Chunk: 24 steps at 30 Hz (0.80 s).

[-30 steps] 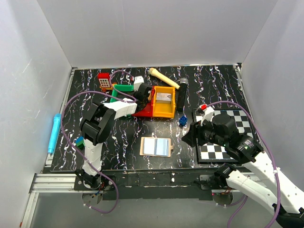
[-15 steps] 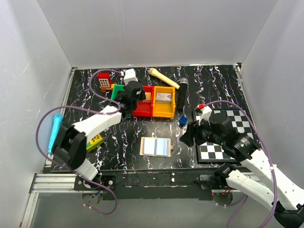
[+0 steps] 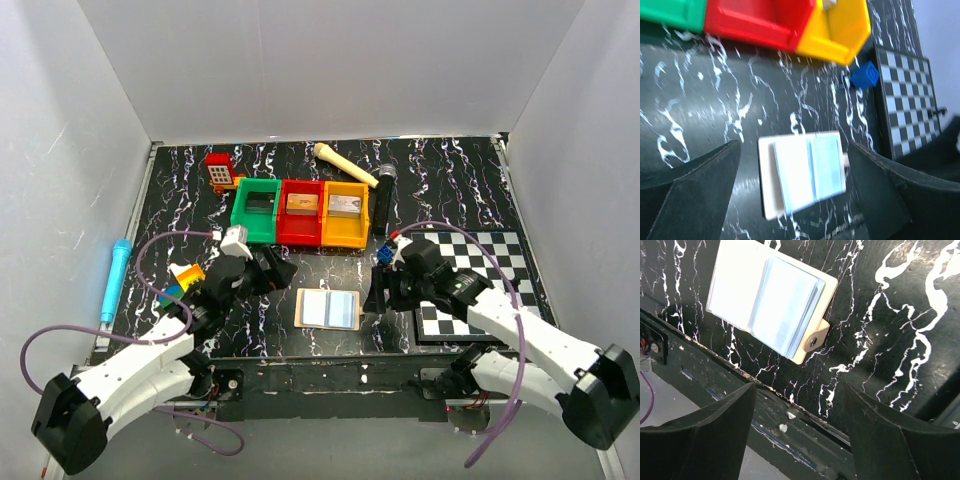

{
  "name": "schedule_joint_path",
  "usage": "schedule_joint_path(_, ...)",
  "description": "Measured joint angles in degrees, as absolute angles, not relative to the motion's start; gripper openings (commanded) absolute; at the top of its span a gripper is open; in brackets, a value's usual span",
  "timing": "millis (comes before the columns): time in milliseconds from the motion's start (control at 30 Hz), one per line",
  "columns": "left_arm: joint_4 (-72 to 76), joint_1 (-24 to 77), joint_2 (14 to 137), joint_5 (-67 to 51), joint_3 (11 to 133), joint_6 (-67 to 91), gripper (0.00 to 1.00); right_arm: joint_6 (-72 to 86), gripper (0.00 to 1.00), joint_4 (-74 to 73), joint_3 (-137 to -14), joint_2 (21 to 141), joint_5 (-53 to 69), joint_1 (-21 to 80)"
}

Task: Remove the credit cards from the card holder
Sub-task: Remove the credit card from the card holder.

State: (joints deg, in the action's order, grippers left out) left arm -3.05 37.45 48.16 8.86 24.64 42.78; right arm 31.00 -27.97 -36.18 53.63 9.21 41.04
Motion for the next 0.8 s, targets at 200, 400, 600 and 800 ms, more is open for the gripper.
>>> schedule_joint_path(200, -2.2, 41.6, 46.5, 2.0, 20.6, 45.9, 0.8, 31.6, 0.86, -24.4, -36.2, 61.3, 9.7, 43.4)
schedule_joint_path(400, -1.1, 46.2, 54.0, 0.0, 20.6, 48.0, 0.78, 31.5, 0.78, -24.6, -39.0, 71.2, 6.9, 44.7)
schedule_joint_path(600, 0.3, 47.3, 55.9, -0.5, 20.8, 48.4, 0.75, 31.3, 0.67, -25.4, -40.4, 74.9, 4.1, 44.7)
schedule_joint_path(800, 1.8, 47.8, 57.5, -0.5, 22.4, 48.4, 0.72, 31.1, 0.52, -25.5, -41.1, 77.5, 2.6, 44.7)
